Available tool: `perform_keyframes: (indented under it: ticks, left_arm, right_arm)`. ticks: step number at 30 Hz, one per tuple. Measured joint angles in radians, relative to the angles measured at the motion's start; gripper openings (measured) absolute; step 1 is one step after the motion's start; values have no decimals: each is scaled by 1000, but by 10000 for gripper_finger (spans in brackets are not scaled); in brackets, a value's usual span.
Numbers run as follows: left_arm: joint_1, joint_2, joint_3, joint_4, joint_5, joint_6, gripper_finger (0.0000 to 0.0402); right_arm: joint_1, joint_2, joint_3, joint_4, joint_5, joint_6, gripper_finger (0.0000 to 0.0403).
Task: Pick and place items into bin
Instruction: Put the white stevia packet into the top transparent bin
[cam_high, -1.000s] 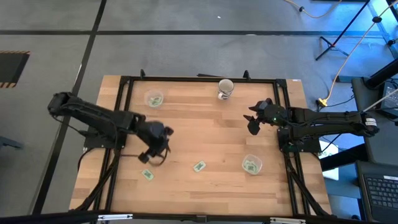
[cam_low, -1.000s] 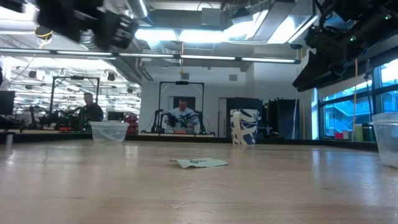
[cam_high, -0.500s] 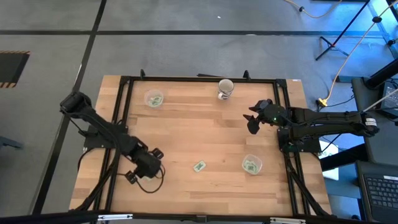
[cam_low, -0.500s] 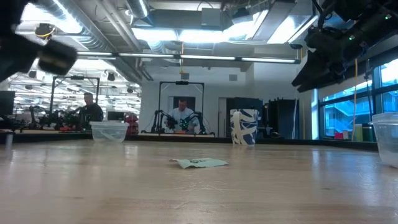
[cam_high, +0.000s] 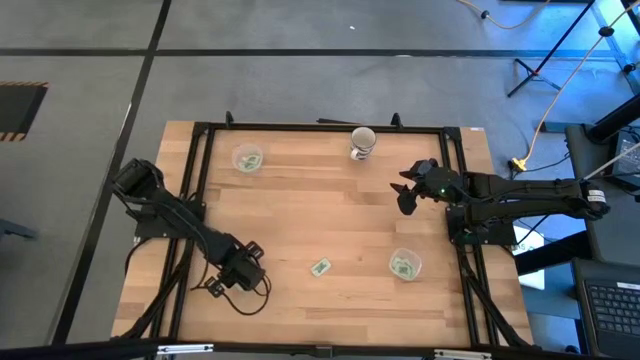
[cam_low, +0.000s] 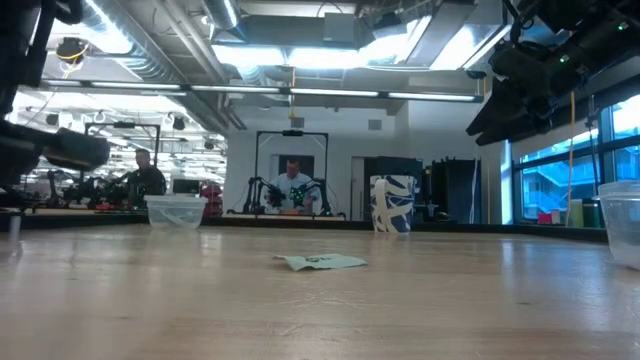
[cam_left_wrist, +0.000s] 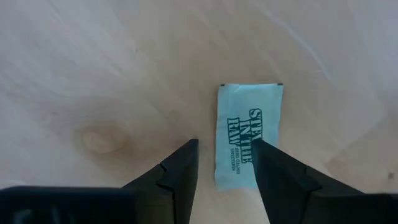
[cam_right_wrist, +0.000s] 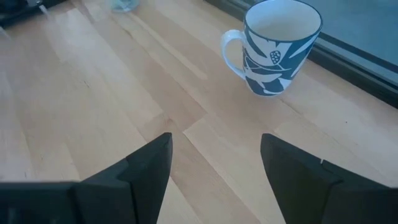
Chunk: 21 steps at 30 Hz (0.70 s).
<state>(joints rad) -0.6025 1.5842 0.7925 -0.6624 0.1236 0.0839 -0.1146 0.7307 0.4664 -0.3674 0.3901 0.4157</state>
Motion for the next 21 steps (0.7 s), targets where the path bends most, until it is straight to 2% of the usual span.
perform_keyframes:
  ticks: [21]
  left_arm:
    - [1, 37, 2, -2, -10, 8, 72]
  right_arm:
    - [0, 0, 0, 0, 0, -2, 247]
